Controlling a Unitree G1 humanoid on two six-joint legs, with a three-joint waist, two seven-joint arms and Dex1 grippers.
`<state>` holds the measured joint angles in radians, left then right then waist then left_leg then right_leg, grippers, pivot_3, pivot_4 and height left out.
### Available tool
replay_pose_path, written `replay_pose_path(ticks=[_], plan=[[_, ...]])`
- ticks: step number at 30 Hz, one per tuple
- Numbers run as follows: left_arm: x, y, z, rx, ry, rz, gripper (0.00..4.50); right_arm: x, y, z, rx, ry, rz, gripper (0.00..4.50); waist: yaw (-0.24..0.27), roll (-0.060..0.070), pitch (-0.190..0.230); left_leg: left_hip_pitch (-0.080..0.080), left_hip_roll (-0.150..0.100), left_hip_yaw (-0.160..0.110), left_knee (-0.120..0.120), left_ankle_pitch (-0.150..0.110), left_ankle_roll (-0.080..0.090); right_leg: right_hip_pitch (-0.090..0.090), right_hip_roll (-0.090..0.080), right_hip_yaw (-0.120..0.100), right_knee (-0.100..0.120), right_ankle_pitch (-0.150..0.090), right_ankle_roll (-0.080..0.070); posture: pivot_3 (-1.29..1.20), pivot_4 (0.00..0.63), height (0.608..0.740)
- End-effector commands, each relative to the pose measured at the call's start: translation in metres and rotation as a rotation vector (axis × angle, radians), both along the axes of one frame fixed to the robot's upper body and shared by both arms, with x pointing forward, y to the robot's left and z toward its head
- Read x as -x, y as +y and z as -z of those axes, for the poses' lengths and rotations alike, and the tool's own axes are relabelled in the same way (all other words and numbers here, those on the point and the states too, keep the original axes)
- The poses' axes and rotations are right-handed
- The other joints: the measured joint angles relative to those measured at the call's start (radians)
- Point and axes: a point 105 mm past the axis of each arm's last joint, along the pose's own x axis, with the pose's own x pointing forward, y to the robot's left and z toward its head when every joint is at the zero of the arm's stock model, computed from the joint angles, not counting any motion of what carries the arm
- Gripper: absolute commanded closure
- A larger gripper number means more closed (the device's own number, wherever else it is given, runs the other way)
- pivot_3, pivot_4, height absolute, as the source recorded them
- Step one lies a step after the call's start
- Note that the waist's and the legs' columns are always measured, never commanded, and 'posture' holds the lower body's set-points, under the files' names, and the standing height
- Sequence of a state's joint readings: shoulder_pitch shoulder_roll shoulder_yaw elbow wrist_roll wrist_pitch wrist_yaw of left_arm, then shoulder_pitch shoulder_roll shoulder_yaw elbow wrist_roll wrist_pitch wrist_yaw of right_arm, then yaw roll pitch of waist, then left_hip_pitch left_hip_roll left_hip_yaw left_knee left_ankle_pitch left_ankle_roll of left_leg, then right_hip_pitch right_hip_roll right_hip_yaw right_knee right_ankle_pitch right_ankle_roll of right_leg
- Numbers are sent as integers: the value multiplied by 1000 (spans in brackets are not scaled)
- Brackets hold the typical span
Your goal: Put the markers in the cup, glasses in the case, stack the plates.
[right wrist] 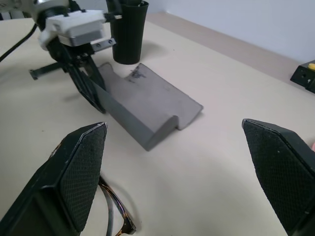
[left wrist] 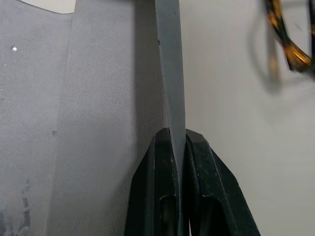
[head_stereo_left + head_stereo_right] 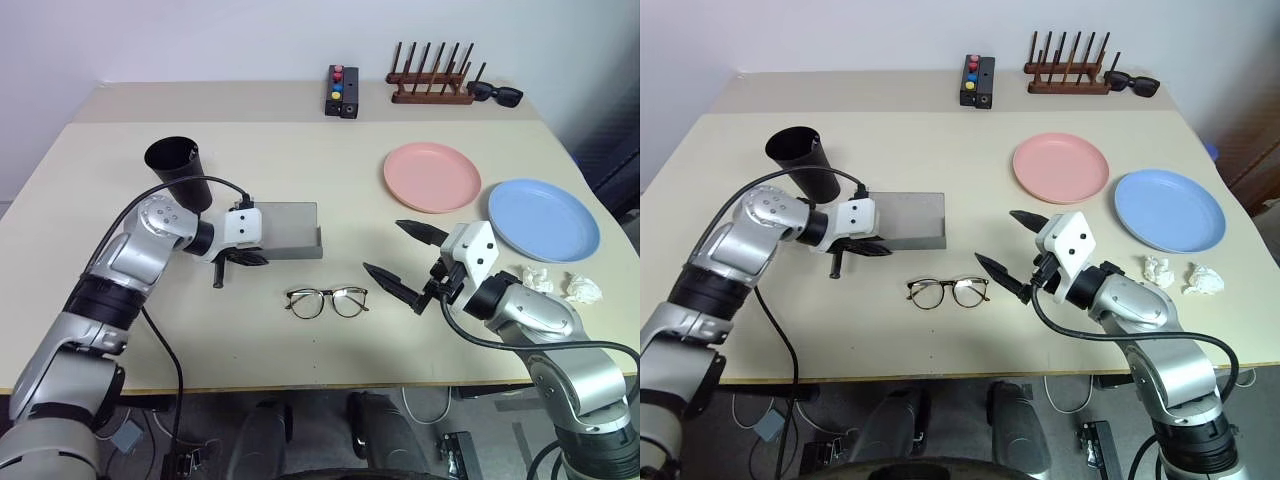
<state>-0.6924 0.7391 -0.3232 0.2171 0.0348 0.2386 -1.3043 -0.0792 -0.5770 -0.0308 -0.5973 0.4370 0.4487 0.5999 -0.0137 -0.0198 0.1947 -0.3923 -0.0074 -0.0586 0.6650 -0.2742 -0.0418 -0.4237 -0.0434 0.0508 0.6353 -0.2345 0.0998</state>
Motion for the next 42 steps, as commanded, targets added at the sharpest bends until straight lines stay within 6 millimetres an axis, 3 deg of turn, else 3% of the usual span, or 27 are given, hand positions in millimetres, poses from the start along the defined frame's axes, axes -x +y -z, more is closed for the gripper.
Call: replay_pose_path(ticks=[1, 7, 19, 21, 26, 36, 39, 42], plan=[[6, -11, -8, 43, -15, 10, 4455, 4, 4, -10, -14, -47, -31, 0, 2, 0, 0, 0, 0, 0, 0, 0, 0, 0, 0, 0, 0, 0, 0, 0, 150, 735], [14, -32, -14, 131, 23, 19, 4455, 2, 6, -9, -15, -46, -48, 0, -1, 0, 0, 0, 0, 0, 1, 0, 0, 1, 0, 0, 0, 0, 0, 0, 150, 735], [15, -29, -12, 99, 49, 11, 4455, 1, 9, -11, -17, -54, -51, 0, -2, 0, 0, 1, 0, 0, 1, 0, 0, 1, 1, 0, 1, 0, 0, 0, 150, 735], [13, -28, -12, 90, 43, 5, 3763, 1, 9, -11, -17, -55, -51, 0, -2, 0, 0, 1, 0, 0, 1, 0, 0, 1, 1, 0, 1, 0, 0, 0, 150, 735], [8, -26, -14, 90, 18, -12, 3763, 1, 10, -13, -18, -56, -52, 0, -2, 0, 0, 1, 0, 0, 1, 0, 0, 1, 1, 0, 1, 0, 0, 0, 150, 735], [5, -26, -46, 218, -10, -23, 3763, 2, 8, -11, -15, -50, -51, 0, -2, 0, 0, 1, 0, 0, 1, 0, 0, 1, 1, 0, 1, 0, 0, 0, 150, 735], [7, -25, -49, 224, -4, -23, 2988, 2, 8, -11, -14, -48, -52, 0, -2, 0, 0, 1, 0, 0, 1, 0, 0, 1, 1, 0, 1, 0, 0, 0, 150, 735], [10, -30, -52, 243, -9, 6, 1576, 2, 8, -10, -14, -47, -52, 0, -2, 0, 0, 1, 0, 0, 1, 0, 0, 1, 1, 0, 1, 0, 0, 0, 150, 735]])
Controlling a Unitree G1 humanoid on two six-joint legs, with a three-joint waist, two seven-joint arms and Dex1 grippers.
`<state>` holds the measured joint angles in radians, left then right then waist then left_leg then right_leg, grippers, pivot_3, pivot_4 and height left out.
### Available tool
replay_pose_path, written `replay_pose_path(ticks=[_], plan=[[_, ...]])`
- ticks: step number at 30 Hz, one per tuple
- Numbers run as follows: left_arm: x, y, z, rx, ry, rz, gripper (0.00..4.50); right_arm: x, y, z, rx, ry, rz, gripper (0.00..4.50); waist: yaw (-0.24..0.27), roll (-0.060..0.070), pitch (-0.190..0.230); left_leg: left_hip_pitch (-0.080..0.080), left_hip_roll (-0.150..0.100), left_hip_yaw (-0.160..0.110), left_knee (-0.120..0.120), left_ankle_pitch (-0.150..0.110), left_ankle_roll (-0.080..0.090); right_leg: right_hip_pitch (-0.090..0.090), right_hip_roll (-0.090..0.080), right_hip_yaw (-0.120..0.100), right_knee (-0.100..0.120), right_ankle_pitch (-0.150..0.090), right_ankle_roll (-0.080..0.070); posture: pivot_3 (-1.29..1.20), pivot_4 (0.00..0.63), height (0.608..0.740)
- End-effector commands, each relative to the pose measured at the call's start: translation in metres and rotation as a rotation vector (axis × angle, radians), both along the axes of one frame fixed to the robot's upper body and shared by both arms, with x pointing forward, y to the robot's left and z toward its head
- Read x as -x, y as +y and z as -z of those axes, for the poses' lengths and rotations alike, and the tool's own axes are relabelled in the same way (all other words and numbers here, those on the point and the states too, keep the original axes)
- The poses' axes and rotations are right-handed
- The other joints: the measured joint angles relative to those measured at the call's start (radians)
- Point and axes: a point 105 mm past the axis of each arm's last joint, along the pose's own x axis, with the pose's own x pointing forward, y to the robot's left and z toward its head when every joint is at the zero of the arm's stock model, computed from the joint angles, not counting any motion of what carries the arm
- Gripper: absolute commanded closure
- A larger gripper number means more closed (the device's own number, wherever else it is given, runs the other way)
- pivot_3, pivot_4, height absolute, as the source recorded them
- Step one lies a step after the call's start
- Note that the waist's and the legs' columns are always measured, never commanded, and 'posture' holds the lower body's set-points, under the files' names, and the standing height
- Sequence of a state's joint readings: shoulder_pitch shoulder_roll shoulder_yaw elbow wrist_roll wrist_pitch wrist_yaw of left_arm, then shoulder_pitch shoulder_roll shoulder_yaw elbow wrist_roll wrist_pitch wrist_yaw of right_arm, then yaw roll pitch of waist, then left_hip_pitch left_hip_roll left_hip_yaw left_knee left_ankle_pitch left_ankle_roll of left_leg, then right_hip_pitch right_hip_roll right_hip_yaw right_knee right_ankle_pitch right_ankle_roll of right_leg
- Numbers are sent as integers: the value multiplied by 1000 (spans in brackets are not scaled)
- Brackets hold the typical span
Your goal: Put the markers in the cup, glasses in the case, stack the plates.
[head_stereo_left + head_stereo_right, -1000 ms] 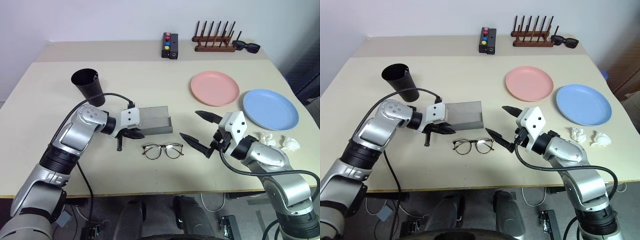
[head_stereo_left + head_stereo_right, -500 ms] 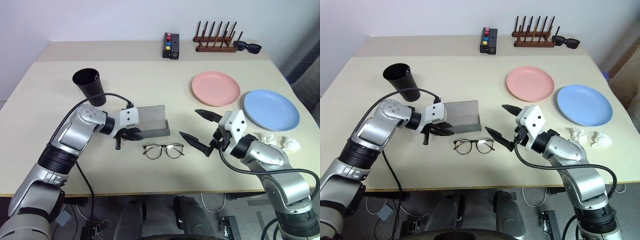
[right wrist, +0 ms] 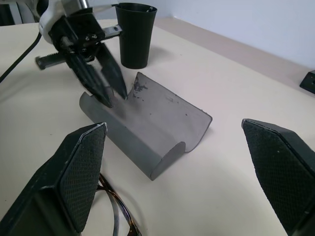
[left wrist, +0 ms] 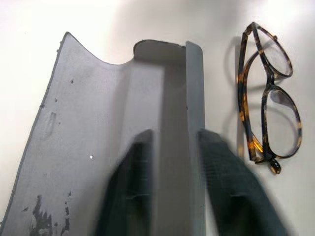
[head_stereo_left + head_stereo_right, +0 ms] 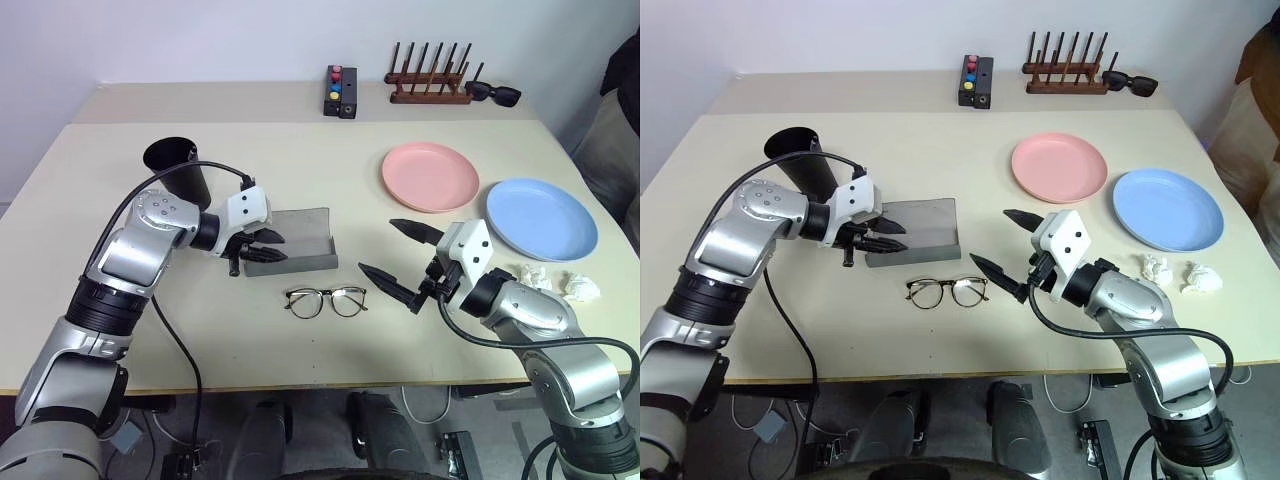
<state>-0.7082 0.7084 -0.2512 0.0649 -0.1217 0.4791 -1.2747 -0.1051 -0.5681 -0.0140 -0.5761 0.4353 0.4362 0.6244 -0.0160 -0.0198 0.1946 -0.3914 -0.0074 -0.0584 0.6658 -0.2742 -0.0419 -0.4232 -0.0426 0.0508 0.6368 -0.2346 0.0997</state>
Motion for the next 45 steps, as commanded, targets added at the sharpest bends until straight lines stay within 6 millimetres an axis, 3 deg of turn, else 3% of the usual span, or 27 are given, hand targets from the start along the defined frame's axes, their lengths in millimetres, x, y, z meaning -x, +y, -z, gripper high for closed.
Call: replay_pose_path(ticks=[1, 6, 11, 22, 29, 32, 37, 38, 45], plan=[[9, -13, -21, 55, -48, 67, 1055, 3, 3, -9, -10, -41, -17, 0, 0, 0, 0, 0, 0, 0, 0, 0, 0, 0, 0, 0, 0, 0, 0, 0, 150, 735], [37, -46, -11, 19, -33, 244, 1055, 2, 3, -9, -11, -41, -17, 0, 2, 0, 0, 0, 0, 0, 0, 0, 0, 0, -1, 0, 0, 0, 0, 0, 150, 735], [44, -65, 2, -48, -38, 323, 1055, 3, 3, -9, -13, -41, -13, 0, 1, 0, 0, 0, 0, 0, 0, 0, 0, 0, 0, 0, 0, 0, 0, 0, 150, 735], [31, -81, 23, -168, -87, 359, 1055, 19, 0, -3, -5, 12, -47, 0, 2, 0, 0, 0, -1, 0, 0, 0, 0, 0, 0, 0, 0, 0, 0, 0, 150, 735], [30, -89, 27, -157, -74, 361, 1055, 36, -3, 19, 142, 90, -113, 0, 2, 0, 0, 0, -1, 0, 1, 0, 0, 0, 0, 0, 0, 0, 0, 0, 150, 735], [30, -89, 30, -168, -75, 361, 1861, 37, -2, 20, 145, 87, -114, 0, 1, 0, 0, 0, -1, 0, 1, 0, 0, 0, 0, 0, 1, 0, 0, 0, 150, 735], [32, -88, 30, -175, -74, 377, 4240, 36, -1, 21, 151, 83, -116, 0, 3, 0, 0, 0, -1, 0, 1, 0, 0, 1, 0, 0, 1, 0, 0, 0, 150, 735], [31, -88, 30, -176, -76, 378, 4439, 36, -1, 21, 152, 82, -116, 0, 4, 0, -1, 1, -1, 0, 1, 0, 0, 1, 0, 0, 1, 0, 0, 0, 150, 735], [29, -88, 26, -178, -91, 383, 4439, 34, -3, 23, 154, 77, -111, 0, 3, 0, -1, 2, -1, 0, 1, 0, 0, 3, 0, 0, 0, 0, 0, 0, 150, 735]])
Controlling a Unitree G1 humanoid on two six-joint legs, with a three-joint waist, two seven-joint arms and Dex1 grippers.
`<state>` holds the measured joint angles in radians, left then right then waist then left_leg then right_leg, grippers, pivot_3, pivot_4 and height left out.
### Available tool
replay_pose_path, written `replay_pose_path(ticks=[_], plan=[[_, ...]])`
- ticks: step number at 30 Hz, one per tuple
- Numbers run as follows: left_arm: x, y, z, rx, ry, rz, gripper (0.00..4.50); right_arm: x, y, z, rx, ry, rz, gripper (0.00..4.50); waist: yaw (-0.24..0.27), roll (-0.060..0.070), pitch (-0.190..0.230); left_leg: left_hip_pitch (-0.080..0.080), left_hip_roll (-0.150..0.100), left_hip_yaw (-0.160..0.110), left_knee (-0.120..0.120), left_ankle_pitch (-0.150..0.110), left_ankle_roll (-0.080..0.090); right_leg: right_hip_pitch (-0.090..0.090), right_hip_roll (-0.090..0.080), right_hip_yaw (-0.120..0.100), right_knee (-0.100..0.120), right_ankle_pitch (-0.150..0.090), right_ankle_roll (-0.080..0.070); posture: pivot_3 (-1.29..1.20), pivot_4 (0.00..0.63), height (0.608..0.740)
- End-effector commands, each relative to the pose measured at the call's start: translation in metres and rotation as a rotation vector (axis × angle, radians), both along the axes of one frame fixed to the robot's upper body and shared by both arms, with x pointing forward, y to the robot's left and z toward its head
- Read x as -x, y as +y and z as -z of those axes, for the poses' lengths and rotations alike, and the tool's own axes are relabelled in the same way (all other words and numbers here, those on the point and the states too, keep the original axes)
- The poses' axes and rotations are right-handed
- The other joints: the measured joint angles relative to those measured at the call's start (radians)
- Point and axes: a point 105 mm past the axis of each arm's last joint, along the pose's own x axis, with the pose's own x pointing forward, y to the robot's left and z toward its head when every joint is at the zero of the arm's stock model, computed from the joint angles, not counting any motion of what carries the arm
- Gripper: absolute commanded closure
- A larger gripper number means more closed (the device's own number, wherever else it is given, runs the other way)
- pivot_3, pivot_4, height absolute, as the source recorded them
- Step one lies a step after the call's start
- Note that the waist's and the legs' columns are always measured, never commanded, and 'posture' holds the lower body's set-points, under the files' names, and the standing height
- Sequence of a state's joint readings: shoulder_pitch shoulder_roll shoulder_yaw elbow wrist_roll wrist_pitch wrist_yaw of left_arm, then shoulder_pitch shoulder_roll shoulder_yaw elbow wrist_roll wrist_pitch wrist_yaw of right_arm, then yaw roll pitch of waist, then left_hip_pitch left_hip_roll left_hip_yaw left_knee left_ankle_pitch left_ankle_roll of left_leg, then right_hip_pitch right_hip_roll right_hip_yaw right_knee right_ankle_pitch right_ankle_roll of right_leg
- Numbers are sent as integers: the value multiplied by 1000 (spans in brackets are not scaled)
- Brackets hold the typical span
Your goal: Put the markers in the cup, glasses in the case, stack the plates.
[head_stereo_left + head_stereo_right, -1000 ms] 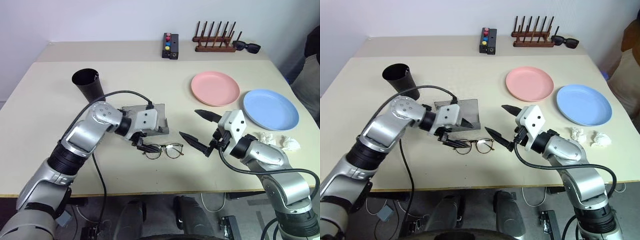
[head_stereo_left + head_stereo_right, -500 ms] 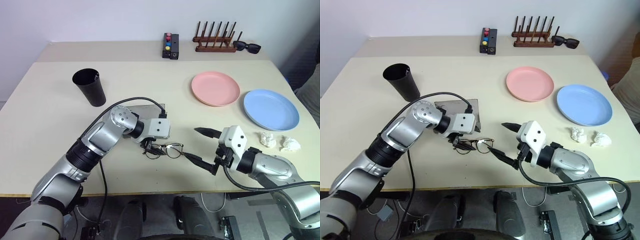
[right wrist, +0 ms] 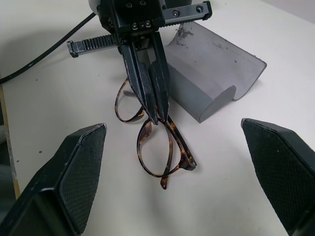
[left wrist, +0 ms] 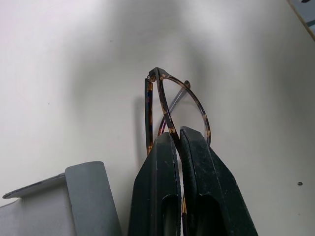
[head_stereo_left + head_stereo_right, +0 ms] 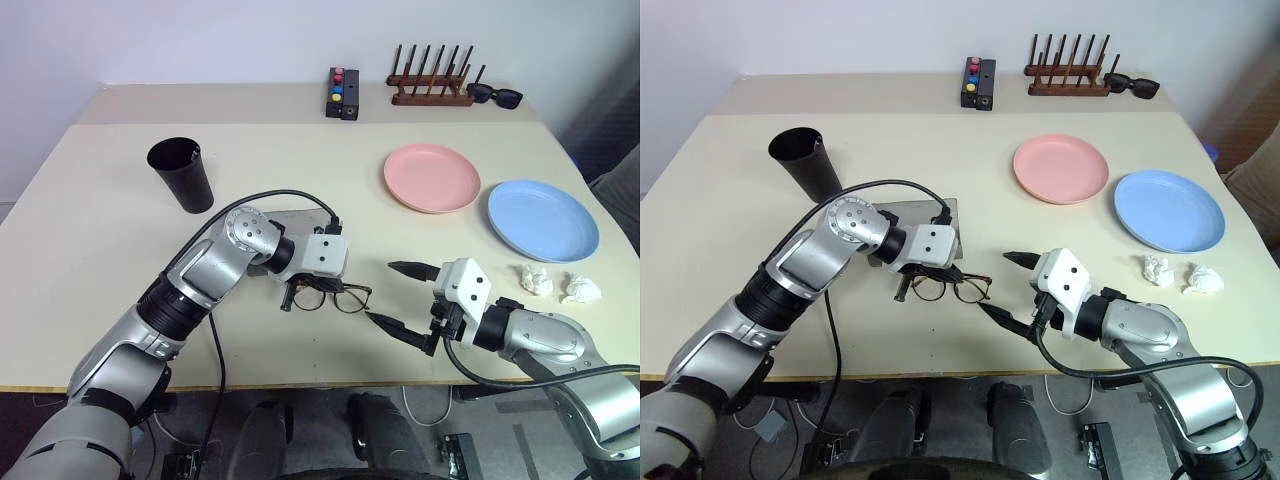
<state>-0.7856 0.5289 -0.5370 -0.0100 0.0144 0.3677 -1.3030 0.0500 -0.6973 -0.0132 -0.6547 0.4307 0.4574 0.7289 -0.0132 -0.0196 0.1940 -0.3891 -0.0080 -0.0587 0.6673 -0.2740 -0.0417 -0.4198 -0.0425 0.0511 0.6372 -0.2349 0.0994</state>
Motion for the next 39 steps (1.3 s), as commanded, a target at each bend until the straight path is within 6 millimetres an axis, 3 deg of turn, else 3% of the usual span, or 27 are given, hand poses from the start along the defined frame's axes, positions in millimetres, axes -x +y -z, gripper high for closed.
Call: replay_pose_path(ticks=[1, 5, 8, 10, 25, 29, 36, 39], plan=[[-5, 3, 0, -25, -20, -13, 4439, 2, 3, -8, -5, -50, -20, 0, 0, 0, 0, 0, 0, 0, 0, 0, 0, 0, 0, 0, 0, 0, 0, 0, 150, 735], [-9, 5, 0, -28, -25, -29, 4439, 2, 3, -7, -5, -53, -19, 0, 0, 0, 0, 0, 0, 0, 0, 0, 0, 0, 0, 0, 0, 0, 0, 0, 150, 735], [-10, 5, 2, -27, -22, -38, 3538, 1, 4, -6, -7, -53, -18, 0, -1, 0, 0, 0, 0, 0, 0, 0, 0, 0, 0, 0, 0, 0, 0, 0, 150, 735], [-10, 5, 2, -23, -17, -37, 2586, 1, 4, -6, -8, -53, -19, 0, -1, 0, 0, 0, 0, 0, 0, 0, 0, 0, 0, 0, 0, 0, 0, 0, 150, 735], [-9, 10, 8, -69, -21, -22, 2586, 0, 8, -6, -15, -61, -22, 0, 0, 0, 0, -1, 0, 0, 0, 0, 0, 0, 0, 0, 0, 0, 0, 0, 150, 735], [-9, 9, 9, -66, -18, -22, 4343, 0, 8, -6, -14, -62, -22, 0, 0, 0, 0, 0, 0, 0, 0, 0, 0, 0, 0, 0, 0, 0, 0, 0, 150, 735], [-10, 10, 6, -50, -22, -32, 4467, -1, 7, -7, -11, -64, -21, 0, 0, 0, 0, 0, 0, 0, 0, 0, 0, 0, 0, 0, 0, 0, 0, 0, 150, 735], [-13, 13, -9, 6, -13, -45, 4467, -2, 6, -7, -7, -67, -18, 0, 0, 0, 0, 0, 0, 0, 0, 0, 0, 0, 0, 0, 0, 0, 0, 0, 150, 735]])
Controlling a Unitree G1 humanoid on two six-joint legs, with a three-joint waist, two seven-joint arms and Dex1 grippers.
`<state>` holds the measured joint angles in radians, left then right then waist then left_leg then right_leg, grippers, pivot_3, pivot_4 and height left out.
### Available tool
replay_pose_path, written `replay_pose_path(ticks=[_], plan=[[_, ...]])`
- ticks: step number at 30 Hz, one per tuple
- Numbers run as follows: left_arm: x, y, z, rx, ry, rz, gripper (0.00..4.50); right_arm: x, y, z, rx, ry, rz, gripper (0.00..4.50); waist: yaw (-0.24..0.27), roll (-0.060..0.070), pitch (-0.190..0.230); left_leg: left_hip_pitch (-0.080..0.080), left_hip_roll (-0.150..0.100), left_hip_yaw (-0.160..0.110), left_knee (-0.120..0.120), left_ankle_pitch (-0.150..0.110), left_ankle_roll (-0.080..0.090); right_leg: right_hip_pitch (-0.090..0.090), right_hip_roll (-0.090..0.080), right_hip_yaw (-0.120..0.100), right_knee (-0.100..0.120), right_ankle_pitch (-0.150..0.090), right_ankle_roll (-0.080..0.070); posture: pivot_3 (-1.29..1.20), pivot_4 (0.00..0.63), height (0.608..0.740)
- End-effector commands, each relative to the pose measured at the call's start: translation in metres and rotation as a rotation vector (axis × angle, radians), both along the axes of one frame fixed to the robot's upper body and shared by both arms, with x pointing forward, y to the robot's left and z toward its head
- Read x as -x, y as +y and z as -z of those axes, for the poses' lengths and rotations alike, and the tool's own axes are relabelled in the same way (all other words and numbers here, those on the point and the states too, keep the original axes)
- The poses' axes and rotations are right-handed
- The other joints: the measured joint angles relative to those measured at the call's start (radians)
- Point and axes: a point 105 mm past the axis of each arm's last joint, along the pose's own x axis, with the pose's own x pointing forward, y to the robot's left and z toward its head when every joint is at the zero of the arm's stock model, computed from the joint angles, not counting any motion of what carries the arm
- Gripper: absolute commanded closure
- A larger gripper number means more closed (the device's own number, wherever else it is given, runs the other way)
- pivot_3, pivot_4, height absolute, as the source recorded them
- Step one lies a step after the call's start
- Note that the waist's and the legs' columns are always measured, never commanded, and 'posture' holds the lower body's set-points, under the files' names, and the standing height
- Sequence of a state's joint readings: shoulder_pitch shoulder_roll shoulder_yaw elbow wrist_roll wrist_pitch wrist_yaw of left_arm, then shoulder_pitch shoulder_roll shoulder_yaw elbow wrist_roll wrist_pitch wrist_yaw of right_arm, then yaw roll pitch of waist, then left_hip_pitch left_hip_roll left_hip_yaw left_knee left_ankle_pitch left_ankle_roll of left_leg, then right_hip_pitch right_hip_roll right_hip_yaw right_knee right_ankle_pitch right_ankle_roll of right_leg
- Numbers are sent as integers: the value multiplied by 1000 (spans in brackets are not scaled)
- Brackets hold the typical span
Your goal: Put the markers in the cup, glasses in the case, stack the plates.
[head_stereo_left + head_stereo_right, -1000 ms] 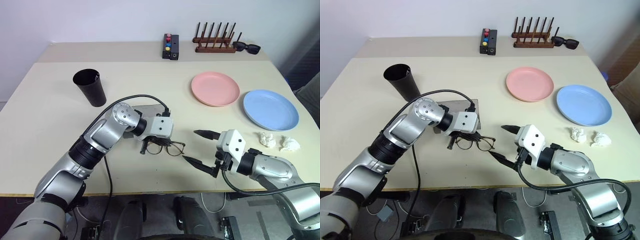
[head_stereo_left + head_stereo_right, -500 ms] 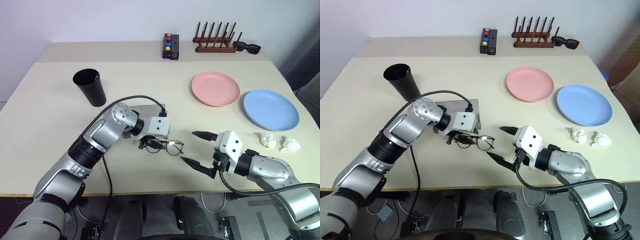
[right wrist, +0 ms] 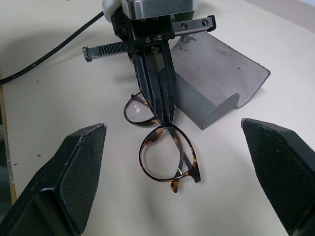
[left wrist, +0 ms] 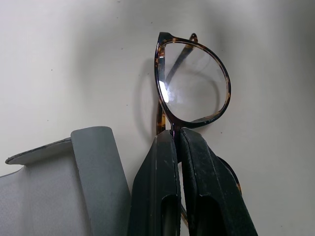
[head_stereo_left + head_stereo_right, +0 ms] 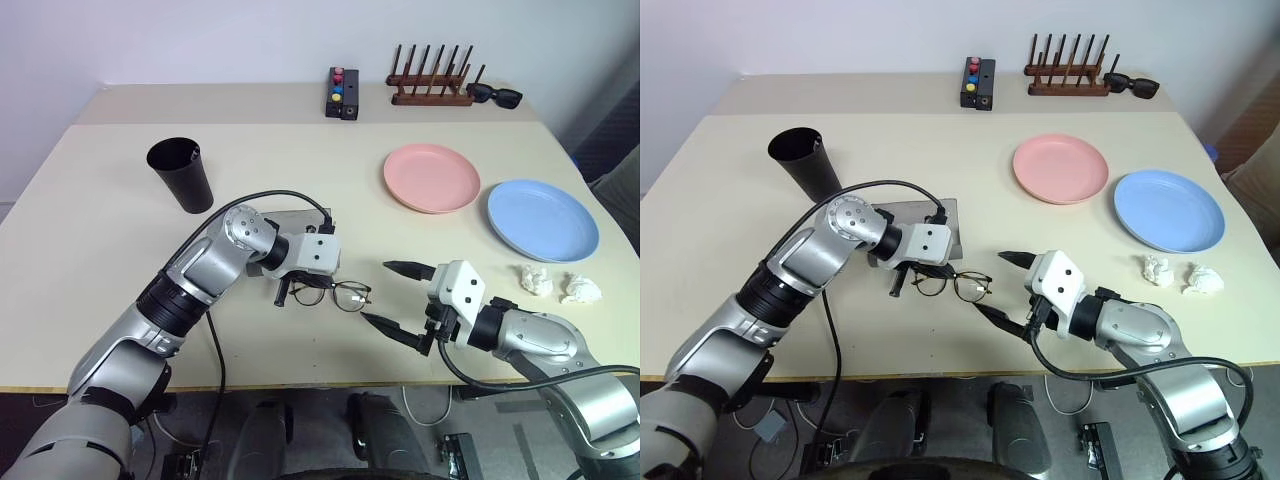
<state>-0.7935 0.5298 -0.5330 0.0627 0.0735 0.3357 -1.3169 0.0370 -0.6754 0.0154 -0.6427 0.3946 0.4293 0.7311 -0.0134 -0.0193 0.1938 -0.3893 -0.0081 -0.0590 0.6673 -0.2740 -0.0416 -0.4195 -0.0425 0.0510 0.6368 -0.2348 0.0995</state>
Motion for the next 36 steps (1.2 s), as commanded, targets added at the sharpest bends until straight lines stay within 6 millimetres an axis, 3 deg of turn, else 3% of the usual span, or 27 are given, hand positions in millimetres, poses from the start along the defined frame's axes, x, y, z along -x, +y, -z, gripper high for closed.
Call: replay_pose_path(ticks=[1, 6, 11, 15, 17, 20, 27, 36], plan=[[-3, 3, -25, 93, -2, -15, 4467, -1, 0, -8, -6, -44, -3, 0, 0, 0, 0, 0, 0, 0, 0, 0, 0, 0, 0, 0, 0, 0, 0, 0, 150, 735], [-18, 13, -64, 223, -28, -90, 4467, -4, -3, -8, 2, -48, 9, 0, 0, 0, 0, 0, 0, 0, 0, 0, 0, 0, 0, 0, 0, 0, 0, 0, 150, 735], [-47, 34, -81, 240, -139, -237, 4467, -3, -4, -10, 7, -48, -2, 0, -1, 0, 0, 0, 0, 0, 0, 0, 0, 0, 0, 0, 0, 0, 0, 0, 150, 735], [-68, 55, -73, 133, -259, -312, 4467, 0, 3, -12, 16, -46, -42, 0, -4, 0, 0, 0, 0, 0, 0, 0, 0, 0, 0, 0, 0, 0, 0, 0, 150, 735], [-71, 55, -71, 134, -265, -319, 4467, 1, 7, -12, 15, -48, -54, 0, -2, 0, 0, 0, 0, 0, 0, 0, 0, -1, 0, 0, 0, 0, 0, 0, 150, 735], [-69, 50, -73, 170, -232, -319, 4467, 1, 12, -12, 8, -48, -68, 0, 4, 0, 0, -1, 0, 0, 0, 0, 0, -1, 0, 0, 0, 0, 0, 0, 150, 735], [-74, 64, -50, 22, -285, -345, 4467, 3, 16, -10, 3, -42, -76, 0, -2, -1, 0, -1, 0, 0, 0, 0, 0, -1, 0, 0, 0, 0, 0, 0, 150, 735], [-65, 57, -29, -4, -252, -324, 4467, 3, 17, -10, -6, -43, -72, 0, -1, -1, 0, -1, 0, 0, 0, 0, 0, -1, 0, 0, 0, 0, 0, 0, 150, 735]])
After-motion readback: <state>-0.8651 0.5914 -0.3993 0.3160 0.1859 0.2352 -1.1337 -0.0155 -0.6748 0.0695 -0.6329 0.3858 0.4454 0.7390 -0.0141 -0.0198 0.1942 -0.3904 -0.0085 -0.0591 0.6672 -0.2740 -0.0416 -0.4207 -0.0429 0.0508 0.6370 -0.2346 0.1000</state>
